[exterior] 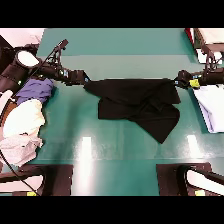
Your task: Fold the shirts.
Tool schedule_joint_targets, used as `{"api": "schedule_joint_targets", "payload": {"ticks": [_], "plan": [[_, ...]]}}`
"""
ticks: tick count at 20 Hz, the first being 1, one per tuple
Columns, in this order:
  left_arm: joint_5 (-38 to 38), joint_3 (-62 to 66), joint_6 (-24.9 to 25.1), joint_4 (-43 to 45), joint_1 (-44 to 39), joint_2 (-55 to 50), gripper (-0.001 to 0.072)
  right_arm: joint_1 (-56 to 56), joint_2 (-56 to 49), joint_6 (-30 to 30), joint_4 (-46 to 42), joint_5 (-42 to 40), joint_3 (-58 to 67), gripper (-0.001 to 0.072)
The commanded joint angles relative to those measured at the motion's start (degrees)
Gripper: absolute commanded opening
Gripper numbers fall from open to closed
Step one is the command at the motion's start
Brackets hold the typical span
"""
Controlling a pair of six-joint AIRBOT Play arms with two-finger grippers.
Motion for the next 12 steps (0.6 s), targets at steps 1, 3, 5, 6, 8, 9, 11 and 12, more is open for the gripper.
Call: {"api": "schedule_joint_targets", "payload": {"ticks": [1, 3, 5, 6, 8, 9, 11, 12], "plan": [[-6.4, -1.1, 0.2, -0.2, -0.4, -0.2, 0.0647, 0.2, -0.1, 0.0, -0.1, 1.0, 1.8, 0.0019], [-5.9, -7.1, 0.6, -0.2, -3.0, -0.2, 0.0647, 0.2, -0.1, 0.0, 0.0, 1.4, 2.6, 0.0019], [-0.2, -14.5, 1.5, -0.2, -7.0, -0.2, 0.0648, 0.2, -0.1, 0.0, -0.1, 1.9, 2.5, 0.0019], [4.0, -17.7, 1.4, -0.2, -9.0, -0.3, 0.0648, 0.2, -0.1, 0.0, -0.1, 2.0, 2.5, 0.0019], [10.6, -21.3, 0.6, -0.3, -12.1, -0.9, 0.0648, 0.2, -0.1, 0.0, -0.1, 2.6, 2.5, 0.0019], [11.7, -21.7, 0.4, -0.4, -13.1, -1.6, 0.0648, 0.2, -0.1, 0.0, -0.1, 3.1, 2.5, 0.002], [13.0, -21.7, 0.4, -2.8, -14.7, -3.6, 0.0648, 0.2, -0.1, 0.0, -0.1, 3.8, 2.5, 0.0019], [13.9, -21.7, 0.5, -4.7, -15.2, -4.5, 0.0647, 0.2, -0.1, 0.0, 0.0, 4.2, 2.5, 0.0019]]}}
